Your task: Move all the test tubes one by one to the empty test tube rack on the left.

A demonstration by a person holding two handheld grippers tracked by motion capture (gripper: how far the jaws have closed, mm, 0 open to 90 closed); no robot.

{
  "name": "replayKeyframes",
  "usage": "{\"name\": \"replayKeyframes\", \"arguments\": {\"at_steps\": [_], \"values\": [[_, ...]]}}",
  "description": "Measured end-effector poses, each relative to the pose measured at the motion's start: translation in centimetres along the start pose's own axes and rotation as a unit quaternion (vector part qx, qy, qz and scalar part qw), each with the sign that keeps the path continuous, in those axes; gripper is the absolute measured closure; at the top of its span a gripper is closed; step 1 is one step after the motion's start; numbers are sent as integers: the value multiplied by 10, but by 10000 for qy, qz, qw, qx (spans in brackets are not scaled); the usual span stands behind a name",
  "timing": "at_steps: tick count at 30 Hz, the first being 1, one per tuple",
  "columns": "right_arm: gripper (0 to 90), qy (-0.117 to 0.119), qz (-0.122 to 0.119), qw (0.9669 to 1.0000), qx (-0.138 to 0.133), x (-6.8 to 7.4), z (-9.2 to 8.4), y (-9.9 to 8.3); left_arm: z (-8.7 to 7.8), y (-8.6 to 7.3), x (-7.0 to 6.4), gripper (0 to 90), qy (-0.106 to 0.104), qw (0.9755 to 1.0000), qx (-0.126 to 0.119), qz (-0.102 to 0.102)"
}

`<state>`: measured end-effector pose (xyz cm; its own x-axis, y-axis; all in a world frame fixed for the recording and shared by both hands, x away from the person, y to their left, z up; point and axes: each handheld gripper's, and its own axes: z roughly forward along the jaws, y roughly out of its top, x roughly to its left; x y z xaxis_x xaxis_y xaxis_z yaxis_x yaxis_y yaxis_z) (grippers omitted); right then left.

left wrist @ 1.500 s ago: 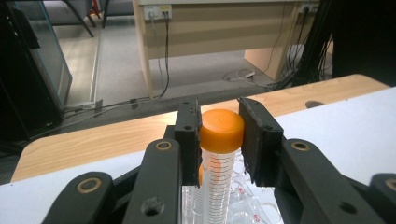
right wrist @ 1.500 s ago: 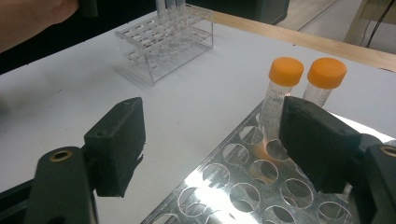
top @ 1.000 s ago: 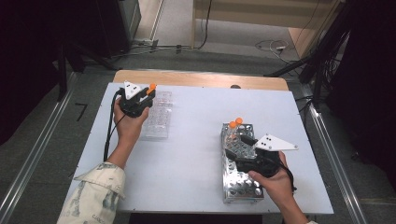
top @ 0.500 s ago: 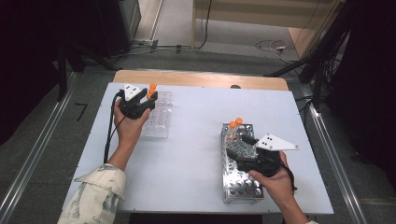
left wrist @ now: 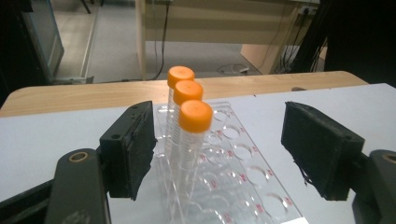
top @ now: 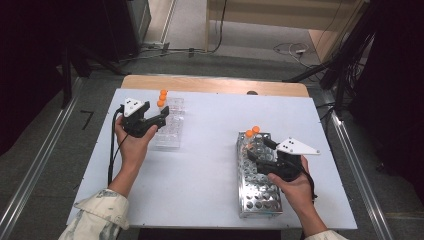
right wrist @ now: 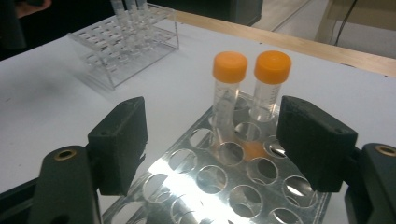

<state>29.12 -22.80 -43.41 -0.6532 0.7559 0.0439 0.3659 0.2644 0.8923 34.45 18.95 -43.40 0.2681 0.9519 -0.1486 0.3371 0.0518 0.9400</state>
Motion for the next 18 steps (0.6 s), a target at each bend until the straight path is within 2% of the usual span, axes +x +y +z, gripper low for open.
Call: {"name": "replayKeyframes", "arguments": {"at_steps": [4, 8, 12, 18], "values": [[317, -5, -76, 10000, 59, -3, 6, -1, -9, -2, -7, 269, -86, 9999, -16, 97], [439, -16, -230, 9997, 121, -4, 12, 0, -17, -5, -15, 268, -169, 9997, -37, 170], [517, -13, -337, 9992, 199, -7, 18, 3, -22, -8, -21, 269, -251, 9994, -36, 246], [554, 99, -386, 9987, 313, -10, 29, 2, -24, -10, -25, 272, -329, 9991, -44, 266]]}}
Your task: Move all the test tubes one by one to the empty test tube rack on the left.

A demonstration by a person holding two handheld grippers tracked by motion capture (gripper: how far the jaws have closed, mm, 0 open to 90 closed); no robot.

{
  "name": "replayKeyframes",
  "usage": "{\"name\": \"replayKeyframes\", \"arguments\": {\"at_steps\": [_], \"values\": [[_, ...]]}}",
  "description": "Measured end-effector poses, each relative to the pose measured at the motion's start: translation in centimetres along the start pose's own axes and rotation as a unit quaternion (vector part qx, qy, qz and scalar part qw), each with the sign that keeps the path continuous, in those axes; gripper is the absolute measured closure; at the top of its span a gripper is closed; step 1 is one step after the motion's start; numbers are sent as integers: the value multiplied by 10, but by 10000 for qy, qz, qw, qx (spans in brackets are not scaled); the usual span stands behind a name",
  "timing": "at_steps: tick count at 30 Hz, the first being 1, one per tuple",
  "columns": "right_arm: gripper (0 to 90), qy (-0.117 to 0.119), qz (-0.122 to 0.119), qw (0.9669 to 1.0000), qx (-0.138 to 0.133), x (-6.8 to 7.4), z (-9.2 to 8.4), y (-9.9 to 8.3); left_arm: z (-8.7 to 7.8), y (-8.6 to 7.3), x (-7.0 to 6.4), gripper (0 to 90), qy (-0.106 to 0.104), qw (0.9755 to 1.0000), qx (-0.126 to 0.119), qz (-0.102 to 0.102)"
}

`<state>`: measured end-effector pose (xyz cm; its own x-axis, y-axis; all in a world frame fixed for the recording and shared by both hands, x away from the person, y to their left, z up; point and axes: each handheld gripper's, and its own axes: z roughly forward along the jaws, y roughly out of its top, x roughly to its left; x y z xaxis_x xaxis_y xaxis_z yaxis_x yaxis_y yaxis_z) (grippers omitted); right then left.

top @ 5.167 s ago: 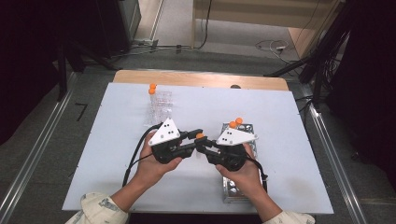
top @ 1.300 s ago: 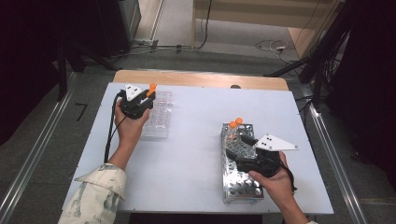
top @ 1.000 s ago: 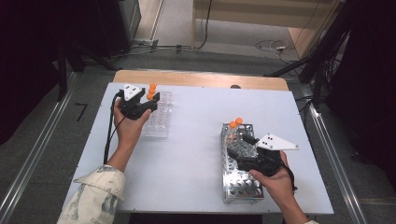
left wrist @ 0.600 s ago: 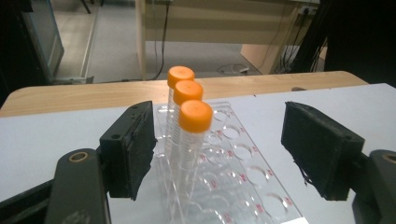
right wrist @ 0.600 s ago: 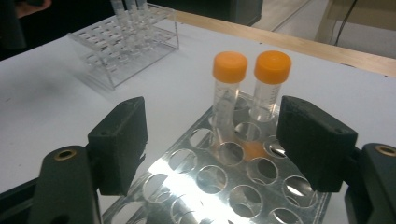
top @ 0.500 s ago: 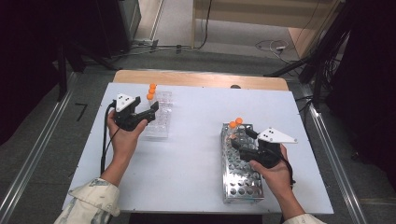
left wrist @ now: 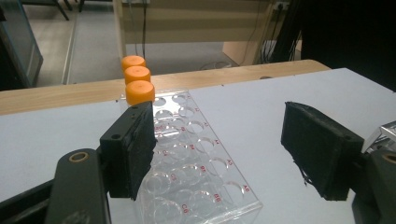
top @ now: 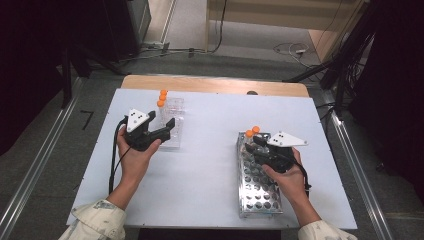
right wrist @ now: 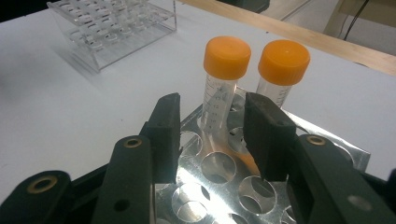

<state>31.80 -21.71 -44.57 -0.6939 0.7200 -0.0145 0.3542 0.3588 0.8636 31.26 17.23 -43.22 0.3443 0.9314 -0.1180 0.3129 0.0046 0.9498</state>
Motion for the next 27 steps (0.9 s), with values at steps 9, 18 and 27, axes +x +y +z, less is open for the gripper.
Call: {"name": "replayKeyframes", "arguments": {"at_steps": [9, 18, 27], "values": [[596, 95, -149, 9998, 87, -6, 10, 1, 1, -1, 0, 275, -23, 10000, 35, 1], [634, 330, -404, 9986, 102, -13, 20, 1, 2, -2, -1, 279, -32, 10000, 41, -5], [720, 514, -485, 9975, 51, -17, 23, 1, 2, -2, 0, 284, -34, 10000, 62, -21]]}}
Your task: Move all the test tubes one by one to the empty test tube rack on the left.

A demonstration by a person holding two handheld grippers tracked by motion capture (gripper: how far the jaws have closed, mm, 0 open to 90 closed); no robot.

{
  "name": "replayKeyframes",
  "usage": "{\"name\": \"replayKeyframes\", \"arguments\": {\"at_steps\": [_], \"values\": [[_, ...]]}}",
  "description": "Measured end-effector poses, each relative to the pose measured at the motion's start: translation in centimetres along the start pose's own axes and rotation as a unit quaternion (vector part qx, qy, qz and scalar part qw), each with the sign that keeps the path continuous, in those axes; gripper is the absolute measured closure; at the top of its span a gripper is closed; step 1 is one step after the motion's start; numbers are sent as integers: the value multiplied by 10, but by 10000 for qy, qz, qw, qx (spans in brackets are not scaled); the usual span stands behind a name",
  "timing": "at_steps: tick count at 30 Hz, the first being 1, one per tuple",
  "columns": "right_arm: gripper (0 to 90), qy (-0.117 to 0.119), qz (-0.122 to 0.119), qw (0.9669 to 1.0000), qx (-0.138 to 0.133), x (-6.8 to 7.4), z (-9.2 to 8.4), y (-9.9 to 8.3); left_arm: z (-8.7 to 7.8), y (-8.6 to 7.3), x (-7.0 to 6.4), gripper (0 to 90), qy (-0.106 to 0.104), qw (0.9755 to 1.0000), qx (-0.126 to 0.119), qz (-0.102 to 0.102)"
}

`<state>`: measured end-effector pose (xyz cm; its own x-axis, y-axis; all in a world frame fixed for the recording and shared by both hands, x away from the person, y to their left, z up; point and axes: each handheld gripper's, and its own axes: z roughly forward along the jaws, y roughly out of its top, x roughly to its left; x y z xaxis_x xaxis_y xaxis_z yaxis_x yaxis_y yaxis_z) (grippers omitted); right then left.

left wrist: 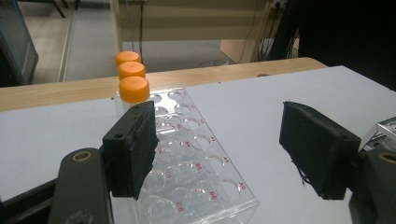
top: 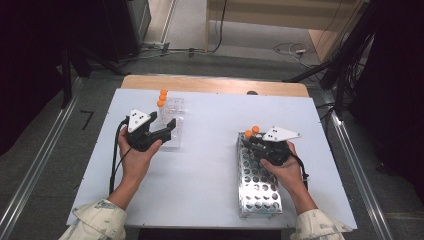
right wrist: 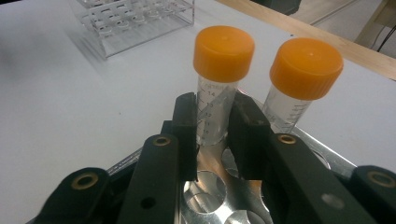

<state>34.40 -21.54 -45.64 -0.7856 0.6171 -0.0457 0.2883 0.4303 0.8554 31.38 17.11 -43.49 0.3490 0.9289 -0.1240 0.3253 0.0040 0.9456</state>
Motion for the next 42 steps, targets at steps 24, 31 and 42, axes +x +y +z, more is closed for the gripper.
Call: {"name": "replayKeyframes", "arguments": {"at_steps": [24, 31, 42], "values": [[721, -25, 59, 9996, -260, 0, -15, 10, 1, -1, -1, 258, -67, 10000, 25, -52], [722, -54, -8, 9993, -368, 3, -20, 15, 1, -1, -1, 258, -68, 10000, 18, -51], [724, -110, -66, 9979, -635, 9, -35, 27, -1, 1, -4, 245, -118, 9999, -25, -52]]}}
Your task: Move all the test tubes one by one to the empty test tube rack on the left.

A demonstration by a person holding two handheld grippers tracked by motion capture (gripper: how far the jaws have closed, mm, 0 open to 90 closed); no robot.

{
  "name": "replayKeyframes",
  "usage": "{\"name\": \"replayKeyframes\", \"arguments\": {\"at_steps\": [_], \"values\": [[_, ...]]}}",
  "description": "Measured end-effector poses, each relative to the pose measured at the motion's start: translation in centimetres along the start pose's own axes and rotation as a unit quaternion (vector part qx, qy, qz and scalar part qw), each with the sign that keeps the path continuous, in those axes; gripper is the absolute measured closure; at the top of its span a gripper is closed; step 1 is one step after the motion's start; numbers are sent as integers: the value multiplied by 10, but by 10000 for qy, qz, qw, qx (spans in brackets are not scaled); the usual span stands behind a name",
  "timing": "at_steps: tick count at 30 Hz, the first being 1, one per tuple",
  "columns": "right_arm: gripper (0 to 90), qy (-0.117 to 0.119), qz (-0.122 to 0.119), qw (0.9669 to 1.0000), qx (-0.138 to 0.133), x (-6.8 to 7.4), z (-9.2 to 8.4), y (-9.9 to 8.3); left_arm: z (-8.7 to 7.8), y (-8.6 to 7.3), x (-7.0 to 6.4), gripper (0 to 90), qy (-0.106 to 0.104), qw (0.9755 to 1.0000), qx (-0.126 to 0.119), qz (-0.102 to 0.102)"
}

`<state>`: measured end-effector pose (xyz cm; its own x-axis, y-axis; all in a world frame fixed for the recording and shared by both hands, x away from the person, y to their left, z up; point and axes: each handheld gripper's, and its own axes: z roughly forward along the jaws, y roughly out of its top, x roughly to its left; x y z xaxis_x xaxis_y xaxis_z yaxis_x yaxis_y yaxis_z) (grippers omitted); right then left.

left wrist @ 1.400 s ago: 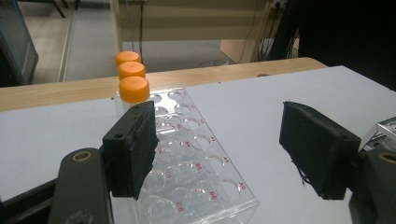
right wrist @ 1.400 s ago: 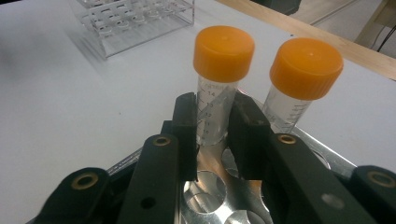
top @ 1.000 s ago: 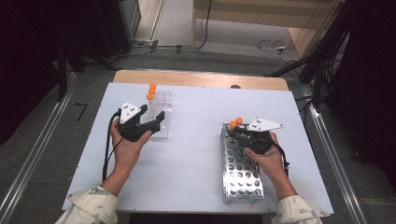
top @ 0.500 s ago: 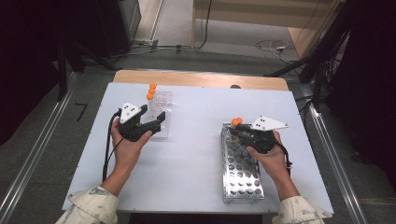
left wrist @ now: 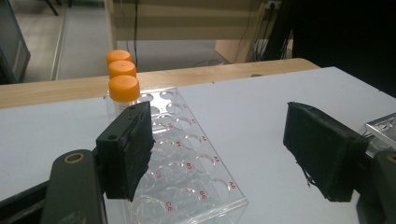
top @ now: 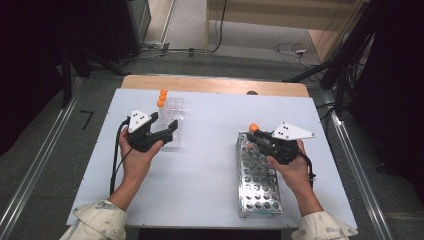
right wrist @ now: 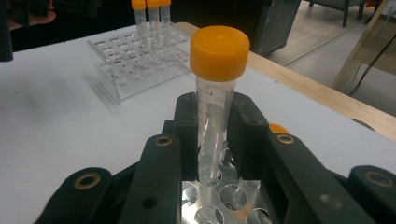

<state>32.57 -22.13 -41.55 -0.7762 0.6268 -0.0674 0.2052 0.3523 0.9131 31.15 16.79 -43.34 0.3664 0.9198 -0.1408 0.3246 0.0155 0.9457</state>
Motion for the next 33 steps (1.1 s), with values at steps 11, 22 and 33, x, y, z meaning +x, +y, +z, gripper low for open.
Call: {"name": "replayKeyframes", "arguments": {"at_steps": [11, 22, 33], "values": [[725, 323, 110, 9994, -21, 14, -8, 11, -9, 7, -14, 244, -226, 9996, -152, 55], [725, 583, 91, 9981, 182, 33, -1, 17, -14, 11, -35, 236, -596, 9979, -192, 188], [725, 801, 62, 9960, 381, 51, 9, 20, -18, 12, -57, 180, -1124, 9931, -125, 318]]}}
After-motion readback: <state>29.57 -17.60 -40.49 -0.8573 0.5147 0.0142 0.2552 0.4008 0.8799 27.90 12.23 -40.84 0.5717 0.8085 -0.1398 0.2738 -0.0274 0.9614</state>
